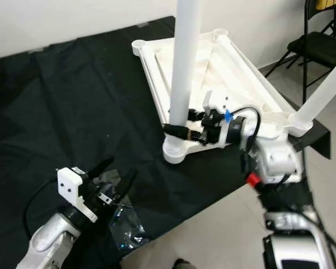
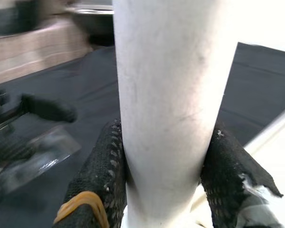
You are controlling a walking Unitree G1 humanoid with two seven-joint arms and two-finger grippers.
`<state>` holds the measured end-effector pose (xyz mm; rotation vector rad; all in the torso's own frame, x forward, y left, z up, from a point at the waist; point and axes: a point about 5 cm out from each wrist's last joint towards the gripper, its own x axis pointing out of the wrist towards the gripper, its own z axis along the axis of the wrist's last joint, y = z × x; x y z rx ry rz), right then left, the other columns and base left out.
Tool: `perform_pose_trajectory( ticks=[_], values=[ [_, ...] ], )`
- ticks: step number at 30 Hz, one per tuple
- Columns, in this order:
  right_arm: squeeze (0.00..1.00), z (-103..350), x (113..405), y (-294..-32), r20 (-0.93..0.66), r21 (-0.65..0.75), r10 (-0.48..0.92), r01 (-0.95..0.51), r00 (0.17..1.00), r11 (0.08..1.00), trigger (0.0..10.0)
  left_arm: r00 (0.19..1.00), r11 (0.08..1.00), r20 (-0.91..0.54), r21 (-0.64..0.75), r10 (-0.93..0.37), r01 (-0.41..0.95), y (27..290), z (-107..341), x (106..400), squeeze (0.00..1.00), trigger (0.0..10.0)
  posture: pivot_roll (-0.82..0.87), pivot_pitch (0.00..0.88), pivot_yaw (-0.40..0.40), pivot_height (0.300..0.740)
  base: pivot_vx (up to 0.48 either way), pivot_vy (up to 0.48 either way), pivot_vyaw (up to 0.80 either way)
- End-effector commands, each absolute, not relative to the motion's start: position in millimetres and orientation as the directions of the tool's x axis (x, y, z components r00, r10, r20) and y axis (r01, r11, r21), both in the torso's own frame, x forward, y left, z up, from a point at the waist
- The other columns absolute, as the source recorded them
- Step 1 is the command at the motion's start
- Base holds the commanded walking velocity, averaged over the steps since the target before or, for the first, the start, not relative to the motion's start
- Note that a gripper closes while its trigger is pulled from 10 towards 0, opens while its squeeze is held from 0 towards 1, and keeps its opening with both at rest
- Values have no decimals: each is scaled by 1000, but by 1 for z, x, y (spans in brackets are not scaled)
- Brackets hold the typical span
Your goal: Building children table
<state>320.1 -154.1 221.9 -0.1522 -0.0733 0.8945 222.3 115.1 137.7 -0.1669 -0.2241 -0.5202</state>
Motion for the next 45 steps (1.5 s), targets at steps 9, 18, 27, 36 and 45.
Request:
perform_pose_trajectory(
  ticks=[9, 18, 27, 36, 45],
  values=[
    [0, 145, 285, -115, -181, 12, 378, -382, 908, 924, 0, 838, 848, 246, -96, -487, 521, 115, 138, 224, 0, 10000, 5, 211, 15, 740, 0, 0, 0],
    [0, 161, 288, -104, -149, -3, 402, -407, 903, 913, 10000, 838, 848, 246, -95, -487, 521, 114, 136, 227, 0, 10000, 2, 194, 3, 740, 0, 0, 0],
    [1000, 221, 311, -116, 70, -124, 662, -652, 746, 748, 10000, 838, 848, 245, -95, -488, 522, 112, 136, 225, 0, 10000, 9, 190, 0, 740, 0, 0, 0],
    [0, 238, 322, -131, -62, -338, 834, -797, 549, 500, 10000, 840, 850, 246, -96, -484, 518, 112, 137, 223, 0, 10000, 28, 208, 0, 740, 0, 0, 0],
    [0, 252, 342, -138, -73, -313, 894, -862, 441, 399, 10000, 842, 852, 241, -94, -482, 514, 113, 137, 221, 0, 10000, 46, 212, 0, 740, 0, 0, 0]
  ],
)
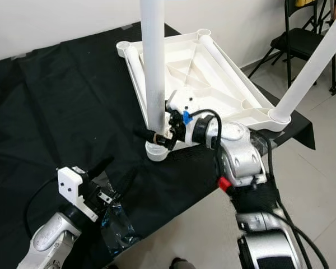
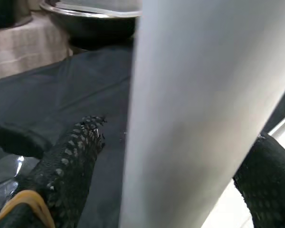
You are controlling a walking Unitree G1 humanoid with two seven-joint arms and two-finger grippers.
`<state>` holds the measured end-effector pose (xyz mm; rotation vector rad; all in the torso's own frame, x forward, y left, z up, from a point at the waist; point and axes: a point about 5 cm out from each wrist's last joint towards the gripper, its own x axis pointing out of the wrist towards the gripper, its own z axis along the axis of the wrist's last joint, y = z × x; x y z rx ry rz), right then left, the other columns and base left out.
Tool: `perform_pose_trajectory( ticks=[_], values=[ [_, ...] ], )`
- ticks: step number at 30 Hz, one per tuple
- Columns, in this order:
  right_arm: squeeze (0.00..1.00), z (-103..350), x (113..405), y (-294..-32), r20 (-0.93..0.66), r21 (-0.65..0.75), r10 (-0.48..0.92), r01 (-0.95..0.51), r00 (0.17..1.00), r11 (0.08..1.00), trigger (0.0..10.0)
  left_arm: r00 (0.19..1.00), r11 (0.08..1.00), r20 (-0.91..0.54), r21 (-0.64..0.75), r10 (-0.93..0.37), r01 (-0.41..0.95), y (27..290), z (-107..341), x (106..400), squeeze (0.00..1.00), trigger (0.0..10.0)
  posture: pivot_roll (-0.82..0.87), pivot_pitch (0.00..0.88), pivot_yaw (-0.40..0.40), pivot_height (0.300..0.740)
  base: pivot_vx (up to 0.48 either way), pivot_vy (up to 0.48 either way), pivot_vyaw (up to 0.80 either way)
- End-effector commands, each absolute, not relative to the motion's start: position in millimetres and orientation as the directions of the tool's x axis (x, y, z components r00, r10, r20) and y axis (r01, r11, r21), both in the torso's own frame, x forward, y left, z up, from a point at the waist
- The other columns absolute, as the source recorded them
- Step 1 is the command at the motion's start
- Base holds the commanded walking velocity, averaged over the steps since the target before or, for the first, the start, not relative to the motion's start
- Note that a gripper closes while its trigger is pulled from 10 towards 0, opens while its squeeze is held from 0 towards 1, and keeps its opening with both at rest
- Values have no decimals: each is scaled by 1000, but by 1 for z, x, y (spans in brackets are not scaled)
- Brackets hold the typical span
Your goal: Building children table
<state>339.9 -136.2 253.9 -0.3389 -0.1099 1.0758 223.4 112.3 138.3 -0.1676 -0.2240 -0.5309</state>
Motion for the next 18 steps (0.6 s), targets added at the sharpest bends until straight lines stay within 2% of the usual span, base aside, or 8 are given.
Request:
perform_pose_trajectory(
  ticks=[1, 2, 14, 18],
  values=[
    [0, 252, 342, -138, -73, -313, 894, -862, 441, 399, 10000, 842, 852, 241, -94, -482, 514, 113, 137, 221, 0, 10000, 46, 212, 0, 740, 0, 0, 0],
    [0, 253, 345, -141, -77, -312, 899, -867, 431, 389, 0, 843, 853, 240, -93, -482, 514, 113, 137, 221, 0, 10000, 47, 213, 0, 740, 0, 0, 0],
    [0, 248, 344, -153, -88, -302, 911, -882, 404, 362, 0, 845, 855, 238, -92, -479, 511, 114, 137, 222, 0, 10000, 42, 212, 5, 740, 0, 0, 0],
    [0, 242, 341, -162, -92, -290, 901, -877, 423, 383, 0, 844, 854, 238, -92, -481, 512, 113, 137, 222, 0, 10000, 39, 211, 6, 740, 0, 0, 0]
  ],
)
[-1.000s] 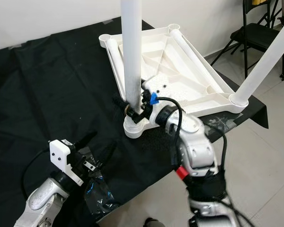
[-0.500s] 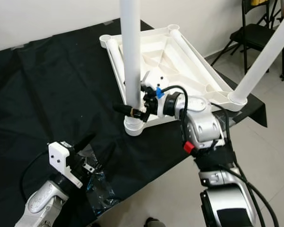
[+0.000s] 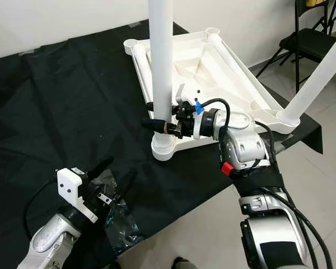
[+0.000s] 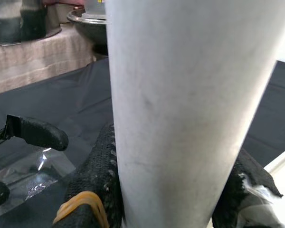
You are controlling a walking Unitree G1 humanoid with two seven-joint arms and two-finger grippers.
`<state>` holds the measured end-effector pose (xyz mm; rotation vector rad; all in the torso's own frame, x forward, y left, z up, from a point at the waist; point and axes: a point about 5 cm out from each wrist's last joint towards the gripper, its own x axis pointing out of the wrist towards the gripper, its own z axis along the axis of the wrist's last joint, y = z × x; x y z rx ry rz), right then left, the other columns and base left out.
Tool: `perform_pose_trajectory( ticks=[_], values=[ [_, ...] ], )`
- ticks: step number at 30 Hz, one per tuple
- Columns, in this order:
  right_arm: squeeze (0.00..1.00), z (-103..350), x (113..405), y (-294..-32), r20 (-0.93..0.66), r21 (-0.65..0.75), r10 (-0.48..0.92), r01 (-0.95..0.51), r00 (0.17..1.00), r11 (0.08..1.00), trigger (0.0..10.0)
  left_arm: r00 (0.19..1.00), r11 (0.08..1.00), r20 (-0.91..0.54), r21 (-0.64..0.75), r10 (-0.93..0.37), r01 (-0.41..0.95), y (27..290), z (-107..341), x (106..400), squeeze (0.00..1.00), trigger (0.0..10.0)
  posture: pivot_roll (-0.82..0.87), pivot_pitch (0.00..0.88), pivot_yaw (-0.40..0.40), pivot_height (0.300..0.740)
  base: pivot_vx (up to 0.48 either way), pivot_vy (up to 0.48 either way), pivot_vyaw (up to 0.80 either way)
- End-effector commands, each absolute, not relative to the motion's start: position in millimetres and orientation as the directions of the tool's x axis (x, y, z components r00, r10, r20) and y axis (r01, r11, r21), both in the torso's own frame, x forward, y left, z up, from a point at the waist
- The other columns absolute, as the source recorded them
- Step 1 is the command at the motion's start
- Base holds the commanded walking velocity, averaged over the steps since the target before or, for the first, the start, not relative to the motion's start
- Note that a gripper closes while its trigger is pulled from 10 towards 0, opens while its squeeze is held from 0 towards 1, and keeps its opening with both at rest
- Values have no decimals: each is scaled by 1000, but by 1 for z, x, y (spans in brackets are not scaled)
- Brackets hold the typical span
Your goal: Building children table
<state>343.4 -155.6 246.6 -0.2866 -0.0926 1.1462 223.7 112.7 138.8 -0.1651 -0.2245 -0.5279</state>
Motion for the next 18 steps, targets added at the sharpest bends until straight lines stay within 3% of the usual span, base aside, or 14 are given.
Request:
perform_pose_trajectory(
  ticks=[1, 2, 3, 5, 6, 8, 9, 14, 18],
  values=[
    [0, 236, 338, -163, -97, -289, 883, -862, 459, 416, 0, 844, 854, 237, -92, -481, 512, 114, 137, 222, 0, 10000, 34, 213, 4, 740, 0, 0, 0],
    [0, 236, 338, -163, -97, -289, 883, -862, 459, 416, 0, 844, 854, 237, -92, -481, 512, 114, 137, 222, 0, 10000, 34, 213, 4, 740, 0, 0, 0],
    [0, 224, 340, -158, -81, -260, 795, -782, 602, 566, 0, 845, 854, 237, -91, -480, 512, 114, 137, 222, 0, 10000, 30, 212, -7, 740, 0, 0, 0],
    [0, 224, 340, -158, -81, -260, 795, -782, 602, 566, 0, 845, 854, 237, -91, -480, 512, 114, 137, 222, 0, 10000, 30, 212, -7, 740, 0, 0, 0],
    [0, 213, 339, -152, -56, -238, 684, -676, 727, 698, 0, 845, 855, 236, -91, -480, 511, 115, 137, 222, 0, 10000, 25, 212, -10, 740, 0, 0, 0],
    [0, 213, 339, -152, -56, -238, 684, -676, 727, 698, 0, 845, 855, 236, -91, -480, 511, 115, 137, 222, 0, 10000, 25, 212, -10, 740, 0, 0, 0],
    [0, 166, 303, -125, -80, -113, 394, -401, 915, 909, 0, 845, 855, 233, -89, -481, 511, 115, 135, 222, 0, 10000, 20, 197, -8, 740, 0, 0, 0],
    [0, 152, 284, -112, -111, -41, 328, -334, 938, 942, 0, 844, 853, 229, -89, -485, 514, 114, 134, 223, 0, 10000, 15, 185, -13, 740, 0, 0, 0],
    [0, 156, 291, -116, -110, -29, 319, -324, 941, 946, 0, 843, 852, 229, -90, -487, 516, 114, 133, 225, 0, 10000, 12, 184, -19, 740, 0, 0, 0]
  ],
)
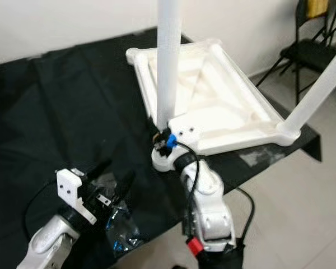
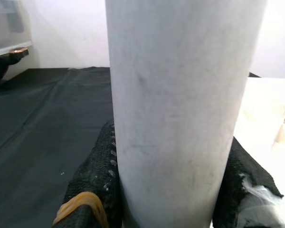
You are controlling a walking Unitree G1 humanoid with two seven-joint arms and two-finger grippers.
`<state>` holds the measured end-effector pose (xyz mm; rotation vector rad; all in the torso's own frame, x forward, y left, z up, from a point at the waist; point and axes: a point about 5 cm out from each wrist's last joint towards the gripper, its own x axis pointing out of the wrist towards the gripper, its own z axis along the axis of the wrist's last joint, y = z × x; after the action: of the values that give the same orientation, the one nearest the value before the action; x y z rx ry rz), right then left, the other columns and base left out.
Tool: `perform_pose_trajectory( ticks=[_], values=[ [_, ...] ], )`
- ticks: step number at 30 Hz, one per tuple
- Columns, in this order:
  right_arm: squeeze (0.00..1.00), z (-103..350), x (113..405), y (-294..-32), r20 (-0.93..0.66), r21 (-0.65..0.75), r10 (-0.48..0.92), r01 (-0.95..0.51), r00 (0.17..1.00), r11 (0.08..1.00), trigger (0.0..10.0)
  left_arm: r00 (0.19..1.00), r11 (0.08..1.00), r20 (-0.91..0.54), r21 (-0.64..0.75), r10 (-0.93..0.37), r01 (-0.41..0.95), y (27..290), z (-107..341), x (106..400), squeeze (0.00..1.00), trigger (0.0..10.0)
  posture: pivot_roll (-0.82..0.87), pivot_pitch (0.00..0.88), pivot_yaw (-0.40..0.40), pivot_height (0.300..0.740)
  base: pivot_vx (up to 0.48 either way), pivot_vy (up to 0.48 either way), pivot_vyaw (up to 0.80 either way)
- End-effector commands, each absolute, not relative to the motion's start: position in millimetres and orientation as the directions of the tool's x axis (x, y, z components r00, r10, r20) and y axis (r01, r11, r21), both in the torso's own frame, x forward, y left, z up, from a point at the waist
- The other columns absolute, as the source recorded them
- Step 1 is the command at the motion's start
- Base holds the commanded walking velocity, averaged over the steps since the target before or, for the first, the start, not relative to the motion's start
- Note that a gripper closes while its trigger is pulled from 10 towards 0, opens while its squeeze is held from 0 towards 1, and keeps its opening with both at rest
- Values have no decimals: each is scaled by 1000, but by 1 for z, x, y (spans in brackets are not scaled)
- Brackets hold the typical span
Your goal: Building children table
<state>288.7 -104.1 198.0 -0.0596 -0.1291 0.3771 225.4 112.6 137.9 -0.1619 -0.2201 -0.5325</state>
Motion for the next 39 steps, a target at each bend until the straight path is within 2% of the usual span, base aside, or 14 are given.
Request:
perform_pose_trajectory(
  ticks=[1, 4, 5, 7, 8, 9, 10, 16, 19, 23, 25, 26, 33, 39],
  values=[
    [0, 156, 291, -116, -110, -29, 319, -324, 941, 946, 0, 843, 852, 229, -90, -487, 516, 114, 133, 225, 0, 10000, 12, 184, -19, 740, 0, 0, 0],
    [0, 159, 294, -118, -107, -23, 320, -324, 941, 946, 0, 844, 853, 231, -90, -484, 514, 114, 134, 226, 0, 10000, 10, 186, -18, 740, 0, 0, 0],
    [0, 161, 294, -118, -104, -26, 321, -325, 941, 945, 4667, 845, 854, 233, -89, -482, 512, 114, 134, 226, 0, 10000, 8, 187, -14, 740, 0, 0, 0],
    [0, 161, 294, -118, -104, -26, 321, -325, 941, 945, 4667, 845, 854, 233, -89, -482, 512, 114, 134, 226, 0, 10000, 8, 187, -14, 740, 0, 0, 0],
    [0, 164, 295, -117, -93, -28, 332, -336, 938, 941, 10000, 846, 855, 233, -89, -480, 510, 114, 134, 226, 0, 10000, 9, 183, -11, 740, 0, 0, 0],
    [0, 164, 295, -117, -93, -28, 332, -336, 938, 941, 10000, 846, 855, 233, -89, -480, 510, 114, 134, 226, 0, 10000, 9, 183, -11, 740, 0, 0, 0],
    [1000, 170, 297, -116, -69, -28, 356, -358, 932, 933, 10000, 845, 855, 233, -89, -481, 511, 114, 134, 226, 0, 10000, 11, 184, -9, 740, 0, 0, 0],
    [1000, 192, 303, -114, 19, -69, 441, -439, 897, 896, 10000, 844, 854, 232, -89, -483, 513, 113, 134, 226, 0, 10000, 10, 182, -6, 740, 0, 0, 0],
    [1000, 224, 304, -111, 86, -167, 681, -663, 727, 729, 10000, 844, 854, 233, -91, -482, 513, 113, 134, 226, 0, 10000, 17, 182, -9, 740, 0, 0, 0],
    [1000, 228, 299, -113, 18, -243, 811, -785, 584, 571, 10000, 845, 855, 233, -90, -481, 511, 112, 134, 225, 0, 10000, 23, 184, -9, 740, 0, 0, 0],
    [925, 226, 296, -118, -91, -309, 870, -844, 485, 439, 10000, 846, 855, 232, -89, -481, 510, 112, 134, 225, 0, 10000, 26, 183, -10, 740, 0, 0, 0],
    [0, 229, 296, -119, -90, -297, 880, -856, 467, 424, 10000, 847, 856, 230, -88, -480, 509, 113, 134, 225, 0, 10000, 41, 182, -6, 740, 0, 0, 0],
    [0, 250, 305, -126, -47, -288, 913, -881, 405, 376, 10000, 849, 858, 222, -80, -480, 507, 115, 133, 223, 0, 10000, 43, 183, -2, 740, 0, 0, 0],
    [0, 251, 324, -159, -133, -293, 919, -900, 372, 322, 9608, 852, 862, 214, -69, -478, 502, 115, 133, 224, 0, 10000, 55, 184, -1, 740, 0, 0, 0]
  ],
)
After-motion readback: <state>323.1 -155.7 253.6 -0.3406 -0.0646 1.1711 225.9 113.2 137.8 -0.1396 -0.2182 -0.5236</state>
